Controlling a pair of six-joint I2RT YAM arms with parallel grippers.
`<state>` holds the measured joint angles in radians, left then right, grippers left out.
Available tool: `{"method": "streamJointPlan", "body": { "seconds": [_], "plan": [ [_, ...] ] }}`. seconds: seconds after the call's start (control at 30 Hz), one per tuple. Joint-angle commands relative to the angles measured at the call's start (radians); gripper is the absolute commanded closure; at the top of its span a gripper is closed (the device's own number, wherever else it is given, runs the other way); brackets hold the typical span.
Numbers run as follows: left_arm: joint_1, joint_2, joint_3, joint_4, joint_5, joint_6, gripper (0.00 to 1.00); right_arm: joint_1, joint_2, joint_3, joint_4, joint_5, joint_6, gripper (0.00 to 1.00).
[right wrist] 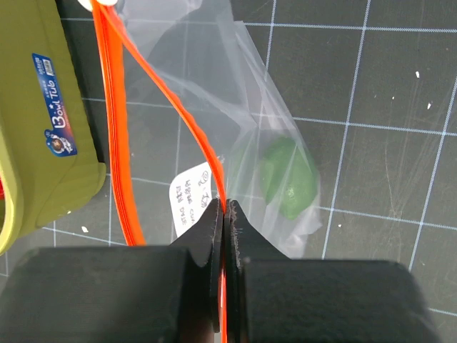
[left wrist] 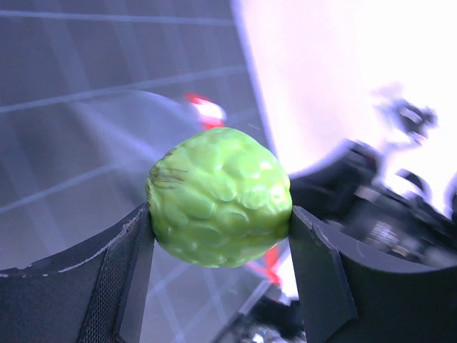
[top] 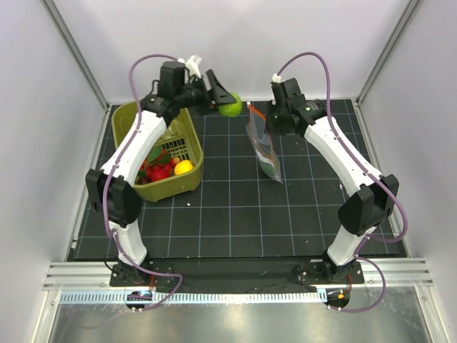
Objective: Place the food in the zip-top bag and seal the zipper
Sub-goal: Place the fake fruit in the zipper food storage bag.
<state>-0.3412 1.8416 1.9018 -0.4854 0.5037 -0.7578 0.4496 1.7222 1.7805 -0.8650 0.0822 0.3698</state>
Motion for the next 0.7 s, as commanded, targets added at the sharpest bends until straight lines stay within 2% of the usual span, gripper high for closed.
{"method": "streamJointPlan", "body": {
  "seconds": [0.0,0.2,0.4,0.67],
  "plan": [
    [-0.06,0.011,-0.001,0.191,0.117,-0.107,0.57,-0.003,0.005,0.053,-0.025,-0.013,0.029,0.99],
    [-0.107,0.001,-0.021,0.261,0.137,-0.182,0.57,-0.003,0.013,0.051,-0.025,-0.018,0.038,0.99],
    [-0.151,0.013,-0.139,0.379,0.144,-0.273,0.59,-0.011,0.005,0.056,-0.017,-0.033,0.061,0.99],
    [-0.162,0.039,-0.251,0.366,0.15,-0.272,0.61,-0.037,-0.004,0.051,-0.008,-0.055,0.101,0.99]
  ]
}}
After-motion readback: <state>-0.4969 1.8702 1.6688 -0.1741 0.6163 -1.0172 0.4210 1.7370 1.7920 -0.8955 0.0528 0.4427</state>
